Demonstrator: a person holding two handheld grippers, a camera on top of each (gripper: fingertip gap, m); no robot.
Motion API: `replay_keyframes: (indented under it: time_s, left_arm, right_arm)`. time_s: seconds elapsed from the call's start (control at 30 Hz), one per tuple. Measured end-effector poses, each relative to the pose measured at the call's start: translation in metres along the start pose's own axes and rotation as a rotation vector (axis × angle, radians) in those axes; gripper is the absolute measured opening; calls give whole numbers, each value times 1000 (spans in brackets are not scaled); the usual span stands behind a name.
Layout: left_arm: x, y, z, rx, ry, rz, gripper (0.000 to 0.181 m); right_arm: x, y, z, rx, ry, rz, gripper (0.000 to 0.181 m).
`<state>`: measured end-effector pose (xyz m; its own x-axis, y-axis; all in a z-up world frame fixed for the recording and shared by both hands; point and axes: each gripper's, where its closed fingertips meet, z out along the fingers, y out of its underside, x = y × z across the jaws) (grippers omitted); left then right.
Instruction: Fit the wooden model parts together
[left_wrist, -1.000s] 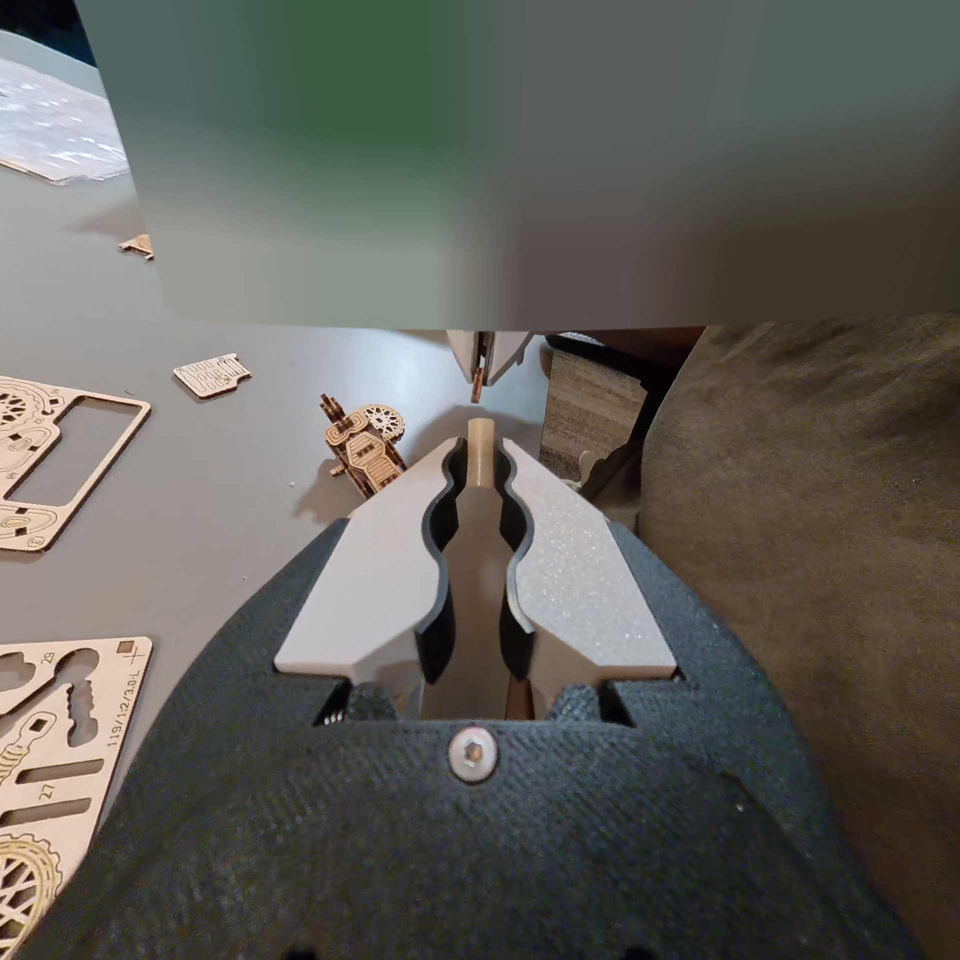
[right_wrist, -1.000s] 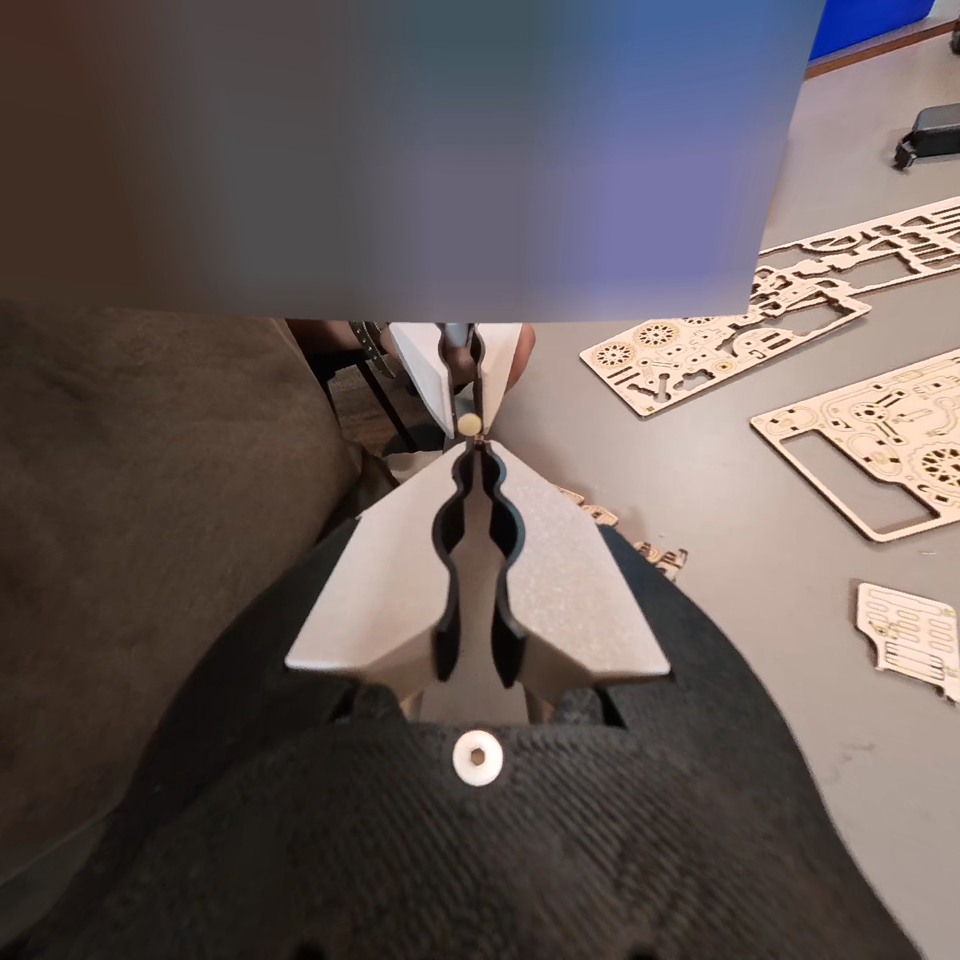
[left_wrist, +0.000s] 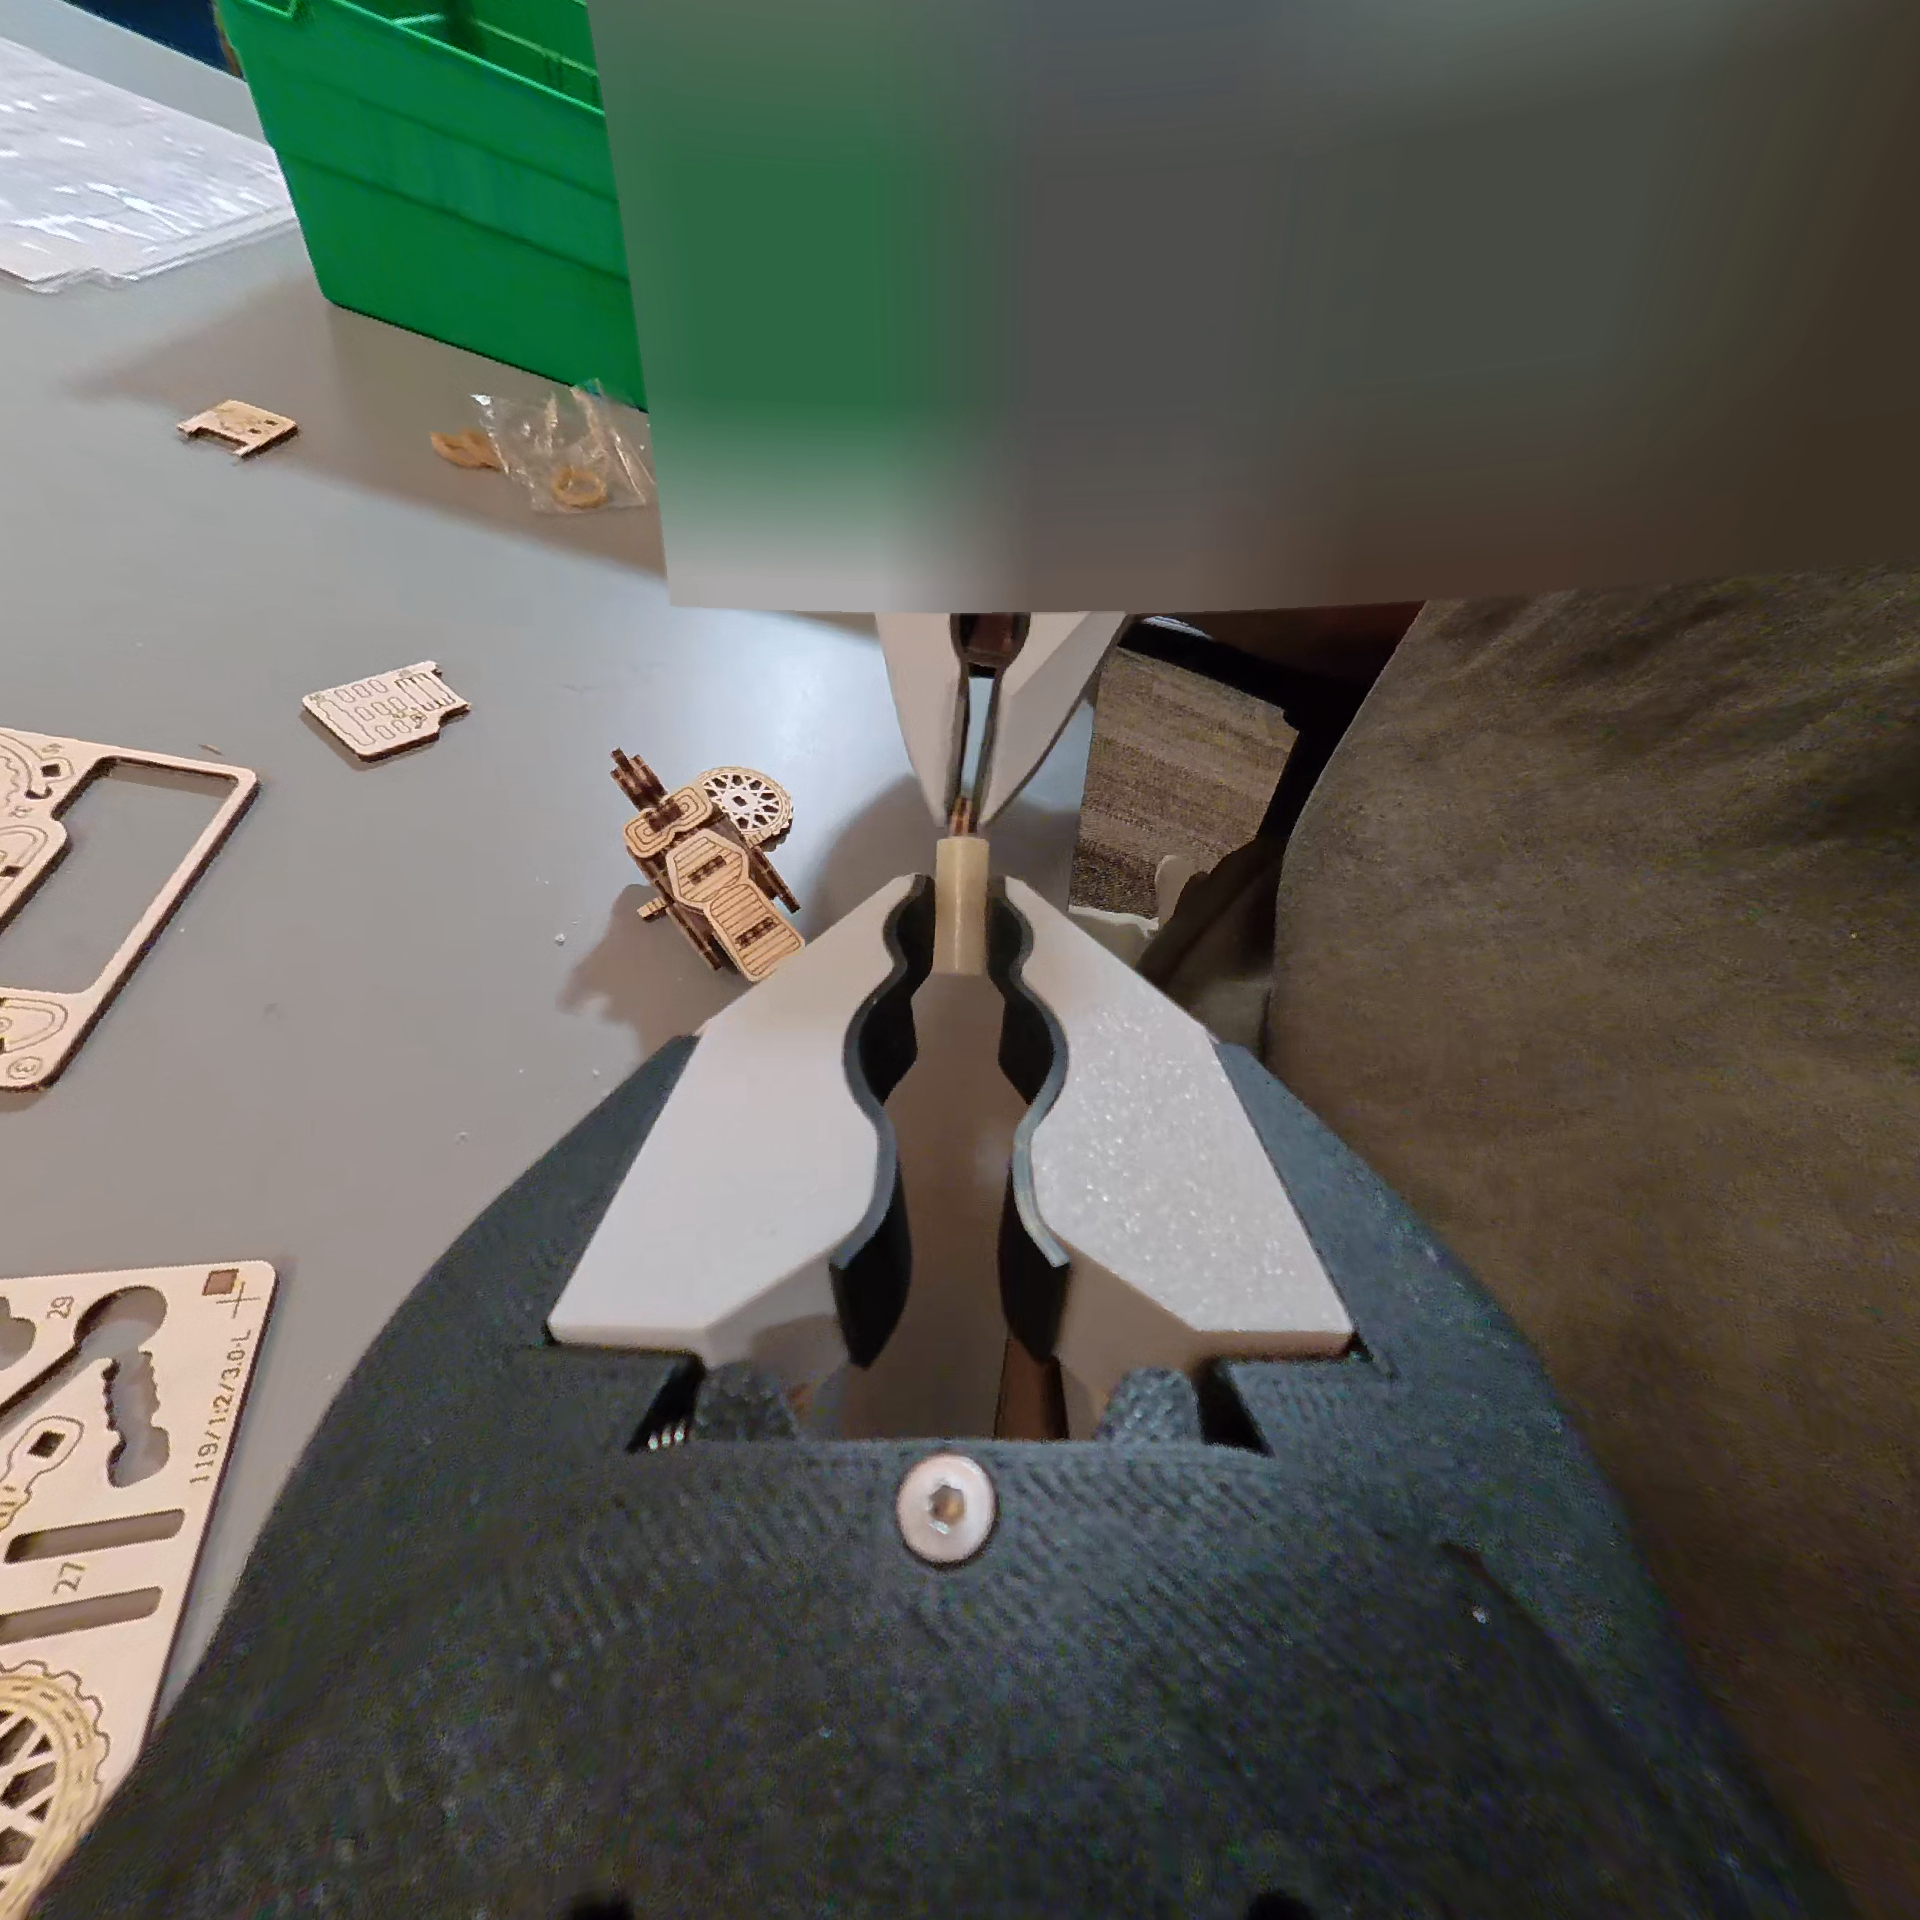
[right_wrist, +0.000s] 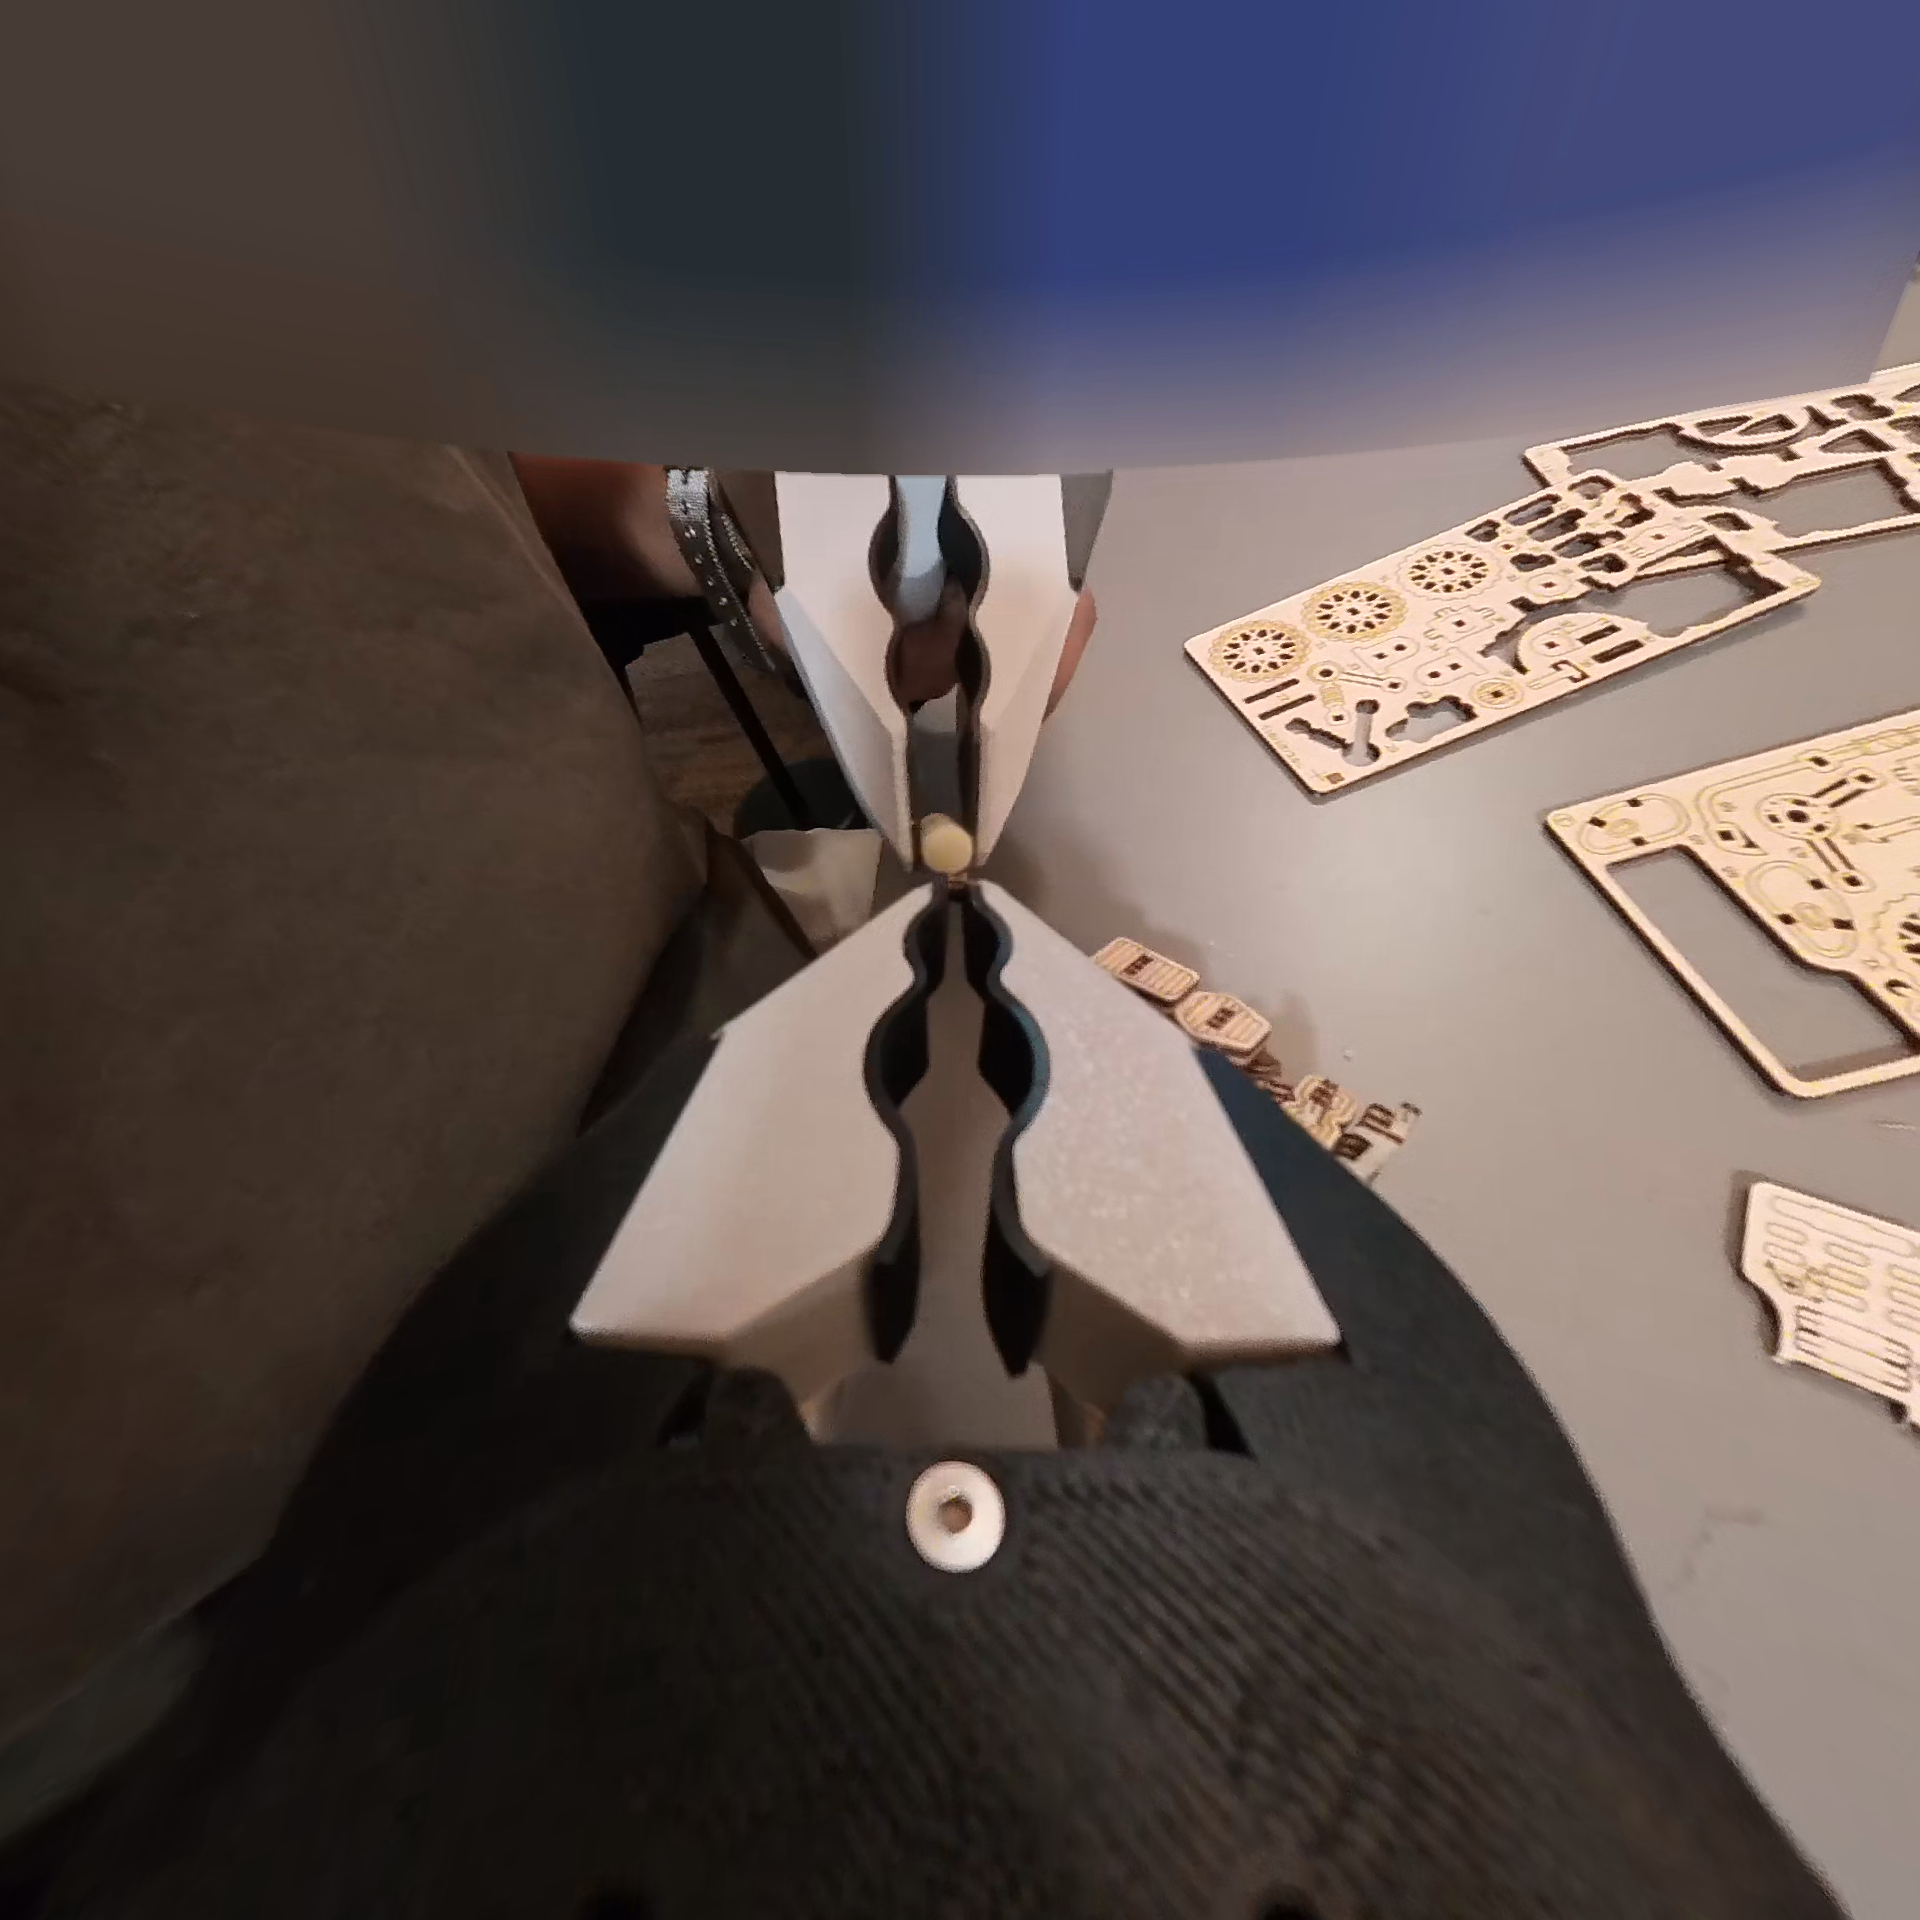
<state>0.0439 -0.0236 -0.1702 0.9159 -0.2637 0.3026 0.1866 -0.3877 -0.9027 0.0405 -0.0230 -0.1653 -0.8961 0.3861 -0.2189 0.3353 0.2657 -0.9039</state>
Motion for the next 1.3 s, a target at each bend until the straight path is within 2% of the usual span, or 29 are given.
replay_keyframes:
  time_s: [0.3, 0.97, 1.3]
  left_arm:
    - [2, 2, 2, -21, 1, 8, 8]
    - [-3, 23, 7, -159, -54, 62, 8]
    - [-4, 25, 6, -174, -62, 65, 8]
  right_arm:
    - [0, 3, -1, -14, -8, 1, 1]
    - [0, 22, 8, -138, 16, -48, 1]
    - [-2, 21, 8, -137, 4, -47, 1]
